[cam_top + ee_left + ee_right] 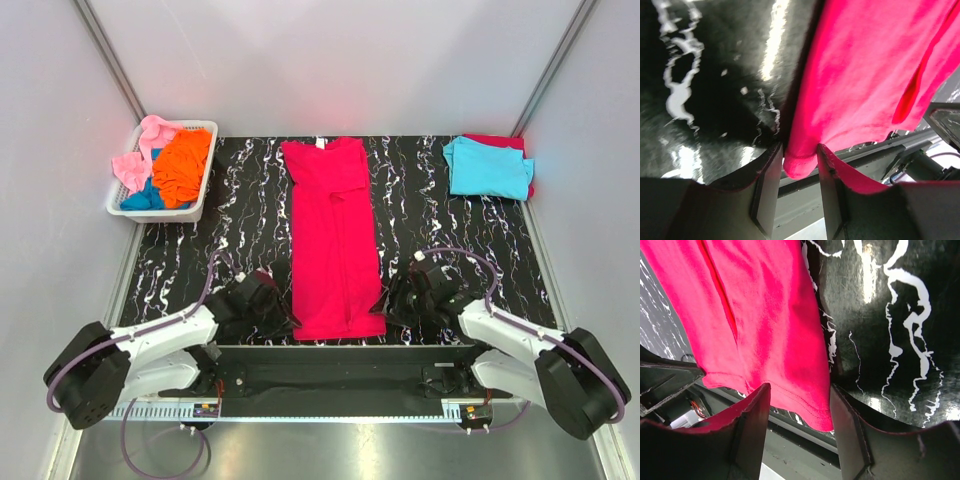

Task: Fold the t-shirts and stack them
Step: Fold the tshirt

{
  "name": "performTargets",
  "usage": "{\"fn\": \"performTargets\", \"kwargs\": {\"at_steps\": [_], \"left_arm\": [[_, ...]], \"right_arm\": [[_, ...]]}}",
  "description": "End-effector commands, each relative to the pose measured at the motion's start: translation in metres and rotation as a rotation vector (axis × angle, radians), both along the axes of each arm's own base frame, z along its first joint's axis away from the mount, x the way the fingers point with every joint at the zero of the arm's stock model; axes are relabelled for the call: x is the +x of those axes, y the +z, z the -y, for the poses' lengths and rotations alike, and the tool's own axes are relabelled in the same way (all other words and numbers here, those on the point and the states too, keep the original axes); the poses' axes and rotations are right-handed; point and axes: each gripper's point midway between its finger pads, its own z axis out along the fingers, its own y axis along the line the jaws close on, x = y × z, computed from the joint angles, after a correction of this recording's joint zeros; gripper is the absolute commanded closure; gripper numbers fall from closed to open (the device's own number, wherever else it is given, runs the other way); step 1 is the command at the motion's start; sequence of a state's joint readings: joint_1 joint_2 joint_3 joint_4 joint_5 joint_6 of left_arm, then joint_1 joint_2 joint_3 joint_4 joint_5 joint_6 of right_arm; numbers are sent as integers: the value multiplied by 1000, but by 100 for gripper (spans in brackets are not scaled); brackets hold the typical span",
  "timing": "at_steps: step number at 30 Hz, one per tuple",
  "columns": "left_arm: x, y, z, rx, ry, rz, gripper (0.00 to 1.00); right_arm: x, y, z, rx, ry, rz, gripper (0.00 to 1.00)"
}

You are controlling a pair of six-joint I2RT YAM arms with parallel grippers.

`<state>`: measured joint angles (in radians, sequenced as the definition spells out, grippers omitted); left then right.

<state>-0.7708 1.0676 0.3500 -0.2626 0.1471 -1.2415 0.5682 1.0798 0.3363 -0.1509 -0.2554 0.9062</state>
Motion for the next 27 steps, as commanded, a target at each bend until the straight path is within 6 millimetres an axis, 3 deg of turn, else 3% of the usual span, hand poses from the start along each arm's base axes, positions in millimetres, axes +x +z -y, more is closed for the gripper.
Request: {"fn": "performTargets", "kwargs": {"at_steps": [1, 9, 12, 14, 15, 21, 25, 26, 27], "left_arm": [[-8, -15, -20, 89, 52, -34, 60], [-11, -23, -13, 90, 46, -42, 60], [-11, -24, -9, 82, 45, -41, 60], [-12, -25, -8, 81, 44, -41, 61], [-12, -26, -8, 81, 42, -43, 62], [-14, -22, -5, 71, 44, -36, 74], [-15, -13, -6, 80, 52, -11, 92], [-17, -11, -9, 95, 52, -9, 100], [-20, -9, -9, 97, 46, -11, 100]], "right_arm": [[-30, -28, 19, -78, 0, -115, 42], [-46, -31, 21, -90, 21, -154, 46], [-51, -32, 20, -105, 24, -172, 65], [-56, -32, 19, -116, 31, -184, 94], [-55, -31, 19, -117, 29, -181, 100], [-56, -20, 19, -131, 18, -175, 100], [-53, -4, 19, -132, 13, -147, 100], [-54, -2, 22, -146, 9, -151, 100], [-54, 1, 22, -144, 10, -142, 100]]}}
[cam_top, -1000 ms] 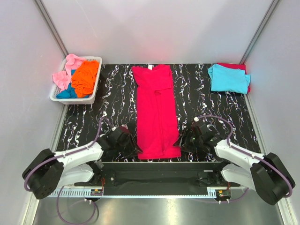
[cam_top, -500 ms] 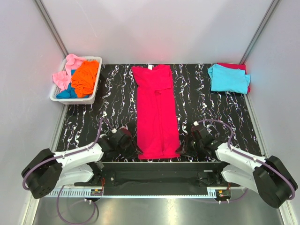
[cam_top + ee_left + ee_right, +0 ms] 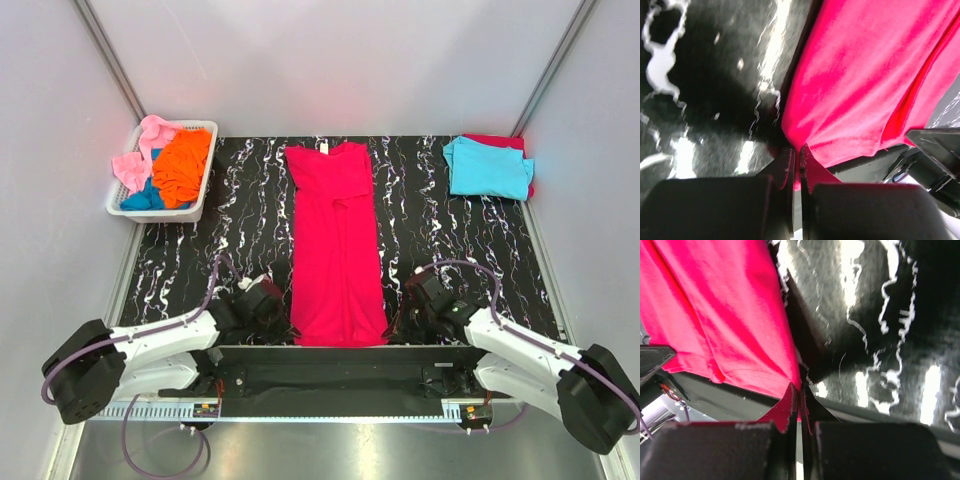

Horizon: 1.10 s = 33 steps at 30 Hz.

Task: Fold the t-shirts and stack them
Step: Fold the tshirt

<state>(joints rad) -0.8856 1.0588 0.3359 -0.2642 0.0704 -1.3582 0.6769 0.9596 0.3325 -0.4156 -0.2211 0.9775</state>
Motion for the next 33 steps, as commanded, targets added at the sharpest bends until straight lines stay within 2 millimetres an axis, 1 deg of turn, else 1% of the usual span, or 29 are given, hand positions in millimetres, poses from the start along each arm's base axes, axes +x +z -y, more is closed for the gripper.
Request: {"fn": "performTargets", "kwargs": {"at_steps": [1, 2, 4, 6, 7, 9, 10, 12, 13, 15, 16, 18, 21, 24, 25, 26, 27, 28, 29, 30, 31, 32, 33], "left_arm": [[-1, -2, -18, 92, 31, 25, 100], [-3, -1, -19, 97, 32, 33, 100], [-3, 2, -18, 100, 29, 45, 100], [-2, 7, -17, 98, 19, 78, 100], [1, 12, -14, 91, 16, 97, 100], [6, 20, -10, 90, -3, 142, 100], [10, 29, -6, 80, -8, 167, 100], [17, 37, -4, 93, -19, 210, 100], [21, 46, -2, 97, -28, 231, 100], [31, 55, -3, 123, -18, 273, 100], [36, 65, -1, 131, -14, 292, 100], [46, 73, -6, 171, 9, 334, 100], [59, 93, -7, 192, 40, 386, 100], [68, 102, -11, 226, 63, 423, 100], [69, 103, -13, 241, 67, 427, 100], [72, 103, -15, 256, 72, 435, 100], [73, 105, -14, 263, 70, 441, 100], [75, 109, -14, 264, 74, 447, 100], [77, 108, -14, 279, 73, 449, 100], [79, 112, -13, 278, 78, 457, 100], [80, 112, -12, 282, 76, 457, 100], [82, 113, -12, 289, 79, 463, 100], [85, 115, -11, 293, 79, 467, 100]], "right_arm": [[0, 13, 8, -53, -14, 9, 100], [-3, 14, 10, -61, -11, 3, 100], [-2, 23, 7, -44, 6, 22, 100], [-3, 29, 8, -49, 24, 39, 100], [0, 36, 6, -41, 34, 63, 100], [2, 42, 5, -40, 48, 85, 100], [6, 49, 2, -32, 64, 110, 100], [10, 55, 0, -31, 74, 129, 100], [14, 62, -3, -26, 87, 149, 100], [19, 63, -3, -45, 92, 160, 100], [23, 67, -4, -48, 100, 178, 100], [29, 68, -4, -71, 99, 190, 100], [43, 81, -6, -92, 96, 244, 100], [55, 87, -6, -126, 101, 283, 100], [61, 93, -7, -133, 102, 306, 100], [64, 94, -8, -141, 105, 311, 100], [66, 92, -9, -153, 115, 305, 100], [71, 98, -12, -153, 129, 324, 100], [77, 99, -11, -172, 121, 343, 100], [84, 101, -13, -188, 129, 358, 100], [88, 102, -13, -198, 128, 367, 100], [92, 98, -15, -217, 137, 361, 100], [99, 104, -17, -224, 144, 383, 100]]}}
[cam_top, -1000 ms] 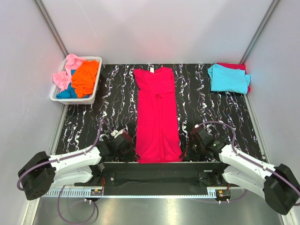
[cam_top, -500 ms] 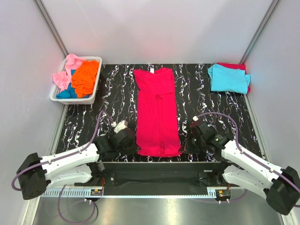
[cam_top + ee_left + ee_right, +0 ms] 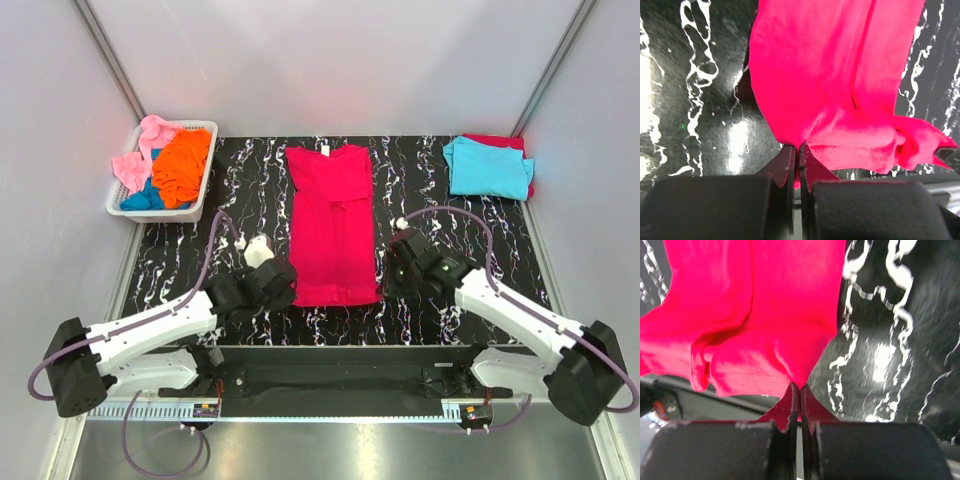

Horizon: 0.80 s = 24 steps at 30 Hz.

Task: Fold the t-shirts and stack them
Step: Fold the tshirt

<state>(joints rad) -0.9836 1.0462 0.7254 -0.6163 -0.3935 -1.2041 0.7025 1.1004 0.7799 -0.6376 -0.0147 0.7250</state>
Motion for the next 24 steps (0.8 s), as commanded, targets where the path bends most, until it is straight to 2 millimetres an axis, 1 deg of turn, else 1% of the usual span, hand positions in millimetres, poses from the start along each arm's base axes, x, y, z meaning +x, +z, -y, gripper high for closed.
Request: {"fn": "performTargets", "kwargs": {"at_steps": [1, 3, 5, 6, 7, 8, 9, 10, 11, 12, 13, 14, 15, 16, 17, 18, 19, 20, 21, 22, 23, 24], "left_arm": [[22, 21, -3, 41, 36, 85, 100], [29, 25, -3, 55, 47, 100, 100], [39, 28, -7, 72, 57, 108, 100], [44, 31, -7, 69, 61, 112, 100], [52, 31, -9, 79, 69, 117, 100], [56, 33, -9, 82, 72, 124, 100], [61, 38, -7, 77, 69, 136, 100], [71, 37, -9, 83, 77, 142, 100], [75, 35, -6, 72, 64, 134, 100], [81, 35, -4, 63, 56, 132, 100], [93, 38, -4, 47, 54, 144, 100], [100, 29, -1, 58, 45, 126, 100], [112, 35, 4, 33, 40, 149, 100], [124, 34, 1, 42, 37, 154, 100], [129, 20, 6, 47, 13, 115, 100], [144, 29, 10, 21, 20, 141, 100], [151, 27, 12, 34, 2, 140, 100], [162, 24, 18, 35, -6, 132, 100], [172, 23, 18, 36, -6, 134, 100], [179, 21, 20, 36, -23, 129, 100], [186, 21, 22, 33, -28, 129, 100], [197, 15, 26, 35, -33, 118, 100]], "right_arm": [[31, 16, -3, -66, 17, 116, 100], [43, 19, -7, -87, 17, 133, 100], [57, 22, -7, -108, 20, 155, 100], [66, 23, -9, -123, 26, 165, 100], [77, 25, -6, -130, 5, 179, 100], [84, 26, -5, -135, -1, 182, 100], [94, 26, -7, -137, -1, 185, 100], [103, 29, -8, -123, 14, 201, 100], [114, 30, -3, -121, -4, 206, 100], [125, 30, -4, -127, 3, 212, 100], [132, 31, -4, -126, 6, 222, 100], [142, 26, -3, -137, 7, 215, 100], [153, 33, -6, -133, 22, 239, 100], [159, 33, -10, -121, 37, 245, 100], [166, 24, -13, -127, 48, 230, 100], [177, 30, -14, -120, 55, 251, 100], [185, 29, -17, -114, 61, 256, 100], [189, 18, -20, -114, 77, 229, 100], [200, 22, -22, -107, 80, 245, 100], [206, 21, -24, -101, 84, 246, 100], [210, 9, -26, -112, 89, 222, 100], [220, 14, -27, -108, 86, 240, 100]]}}
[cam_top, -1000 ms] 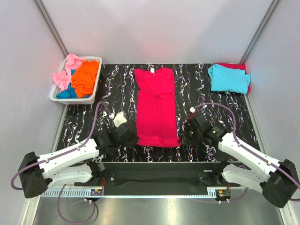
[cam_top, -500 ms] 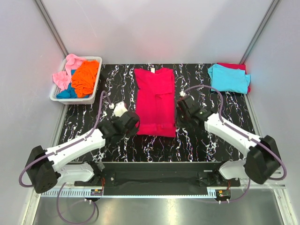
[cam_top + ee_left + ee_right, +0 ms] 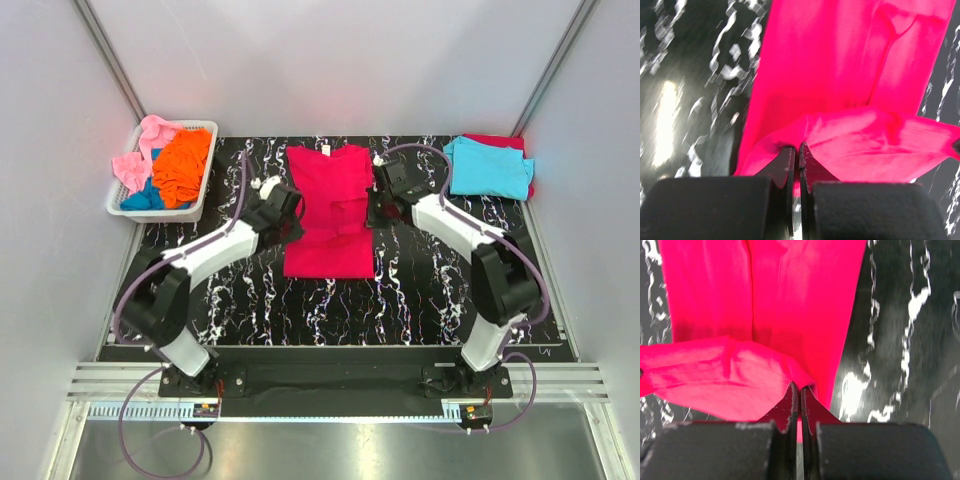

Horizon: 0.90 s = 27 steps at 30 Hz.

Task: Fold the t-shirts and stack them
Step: Fold the tshirt

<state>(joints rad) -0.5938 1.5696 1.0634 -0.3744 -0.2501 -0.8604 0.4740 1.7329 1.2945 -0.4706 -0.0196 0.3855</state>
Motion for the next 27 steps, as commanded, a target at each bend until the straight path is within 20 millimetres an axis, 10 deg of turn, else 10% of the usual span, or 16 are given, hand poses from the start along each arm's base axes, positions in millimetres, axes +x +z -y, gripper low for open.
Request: {"fn": "performTargets", "kwargs": {"at_steps": [1, 13, 17, 27], "left_arm": [[44, 25, 23, -68, -86, 90, 100], [126, -5, 10, -44, -84, 78, 100], [145, -16, -2, -4, -69, 100, 78], [160, 45, -20, -26, -45, 467, 45]], "right_arm": [[35, 15, -10, 24, 44, 79, 100], [102, -7, -1, 33, 5, 78, 97], [124, -13, 1, 26, -7, 95, 48], [138, -8, 10, 38, -62, 122, 38]]}}
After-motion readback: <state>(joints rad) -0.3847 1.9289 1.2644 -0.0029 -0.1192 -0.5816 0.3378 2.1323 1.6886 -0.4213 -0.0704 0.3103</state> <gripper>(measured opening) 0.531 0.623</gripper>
